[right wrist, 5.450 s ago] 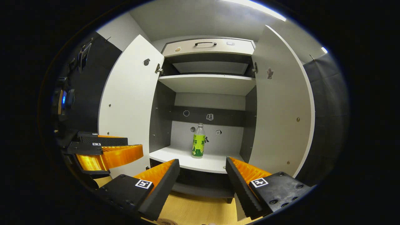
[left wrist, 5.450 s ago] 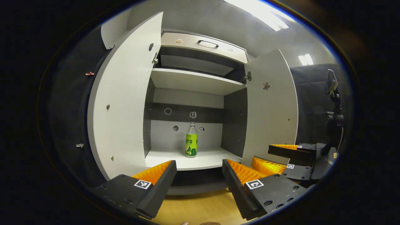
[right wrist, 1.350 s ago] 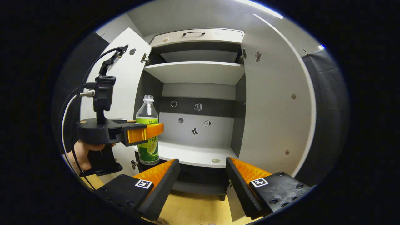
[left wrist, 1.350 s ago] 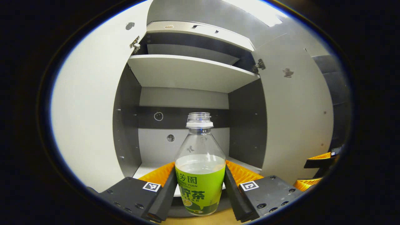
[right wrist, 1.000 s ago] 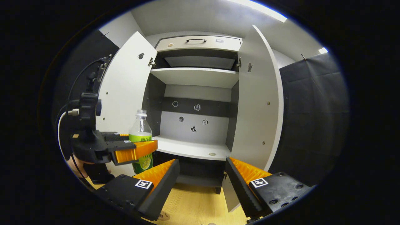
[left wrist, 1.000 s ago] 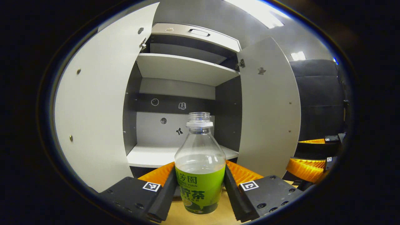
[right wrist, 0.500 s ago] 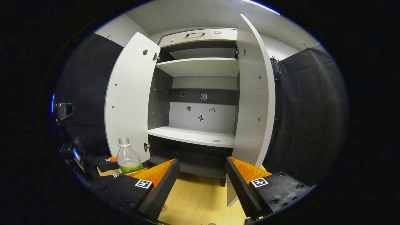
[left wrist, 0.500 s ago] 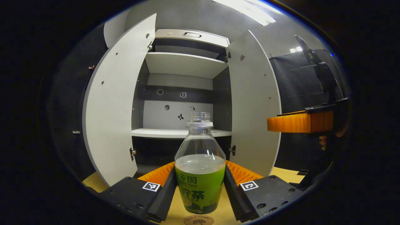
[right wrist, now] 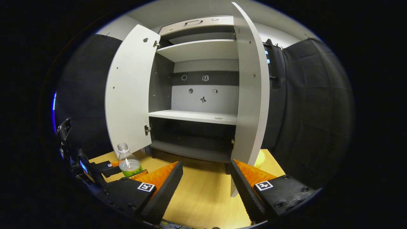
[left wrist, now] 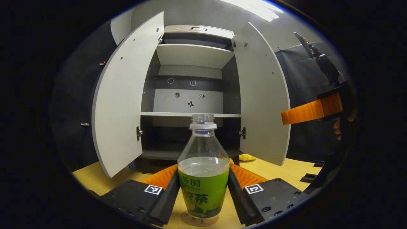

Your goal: Grasp the bottle in the cabinet with the left hand and place it on the coaster, then close the right door with the right hand and the left door with the left hand.

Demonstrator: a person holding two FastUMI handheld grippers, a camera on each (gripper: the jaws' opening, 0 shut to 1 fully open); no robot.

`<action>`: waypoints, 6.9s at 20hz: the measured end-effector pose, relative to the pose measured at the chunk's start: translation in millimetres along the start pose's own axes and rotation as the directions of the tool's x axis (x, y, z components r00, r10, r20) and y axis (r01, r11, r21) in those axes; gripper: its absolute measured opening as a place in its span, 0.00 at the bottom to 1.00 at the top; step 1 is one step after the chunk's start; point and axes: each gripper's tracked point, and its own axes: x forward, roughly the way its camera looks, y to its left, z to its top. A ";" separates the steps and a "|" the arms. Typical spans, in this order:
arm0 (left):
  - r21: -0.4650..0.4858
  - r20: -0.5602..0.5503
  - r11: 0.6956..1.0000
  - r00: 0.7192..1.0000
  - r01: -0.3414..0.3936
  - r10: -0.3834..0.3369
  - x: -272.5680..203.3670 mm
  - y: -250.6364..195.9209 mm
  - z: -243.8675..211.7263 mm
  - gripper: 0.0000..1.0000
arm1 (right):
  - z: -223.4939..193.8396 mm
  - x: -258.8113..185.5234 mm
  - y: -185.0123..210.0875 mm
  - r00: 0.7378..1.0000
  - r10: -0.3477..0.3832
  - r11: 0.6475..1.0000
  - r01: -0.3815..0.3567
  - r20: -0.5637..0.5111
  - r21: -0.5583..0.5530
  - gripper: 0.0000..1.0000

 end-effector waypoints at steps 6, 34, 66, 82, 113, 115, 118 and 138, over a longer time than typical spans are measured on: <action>-0.011 -0.033 0.999 0.999 -0.035 0.034 7.4 10.0 -43.7 0.80 | -30.6 12.2 5.6 0.998 0.033 0.999 -0.034 -0.048 -0.017 0.98; -0.057 -0.056 0.998 0.998 0.038 -0.041 15.5 -1.0 -67.3 0.95 | -51.2 17.3 41.8 0.991 0.092 0.996 -0.091 -0.097 0.017 0.98; 0.012 -0.036 0.971 0.971 0.237 -0.237 -15.3 80.8 225.0 0.94 | 165.2 -46.8 -130.3 0.887 -0.442 0.893 0.420 0.135 0.165 0.98; -0.061 -0.056 0.972 0.973 -0.227 0.223 -75.1 223.4 245.9 0.95 | 182.8 -3.0 -139.7 0.922 -0.355 0.932 0.337 0.156 0.131 0.94; -0.061 -0.038 0.959 0.961 -0.276 0.274 -21.8 294.9 245.9 0.94 | 150.9 72.4 -29.8 0.987 -0.144 0.985 0.136 0.073 0.105 0.98; -0.085 -0.041 0.963 0.966 -0.257 0.254 -19.4 290.1 243.3 0.94 | 148.4 71.1 -35.1 0.986 -0.155 0.981 0.145 0.069 0.126 0.98; -0.089 -0.037 0.966 0.970 -0.243 0.240 -18.5 288.6 243.7 0.93 | 146.2 70.1 -46.2 0.982 -0.176 0.974 0.164 0.066 0.156 0.97; -0.039 0.005 0.996 0.997 0.082 -0.082 44.9 99.9 250.4 0.96 | 148.5 34.6 -106.3 0.980 -0.172 0.976 0.156 0.097 0.156 0.97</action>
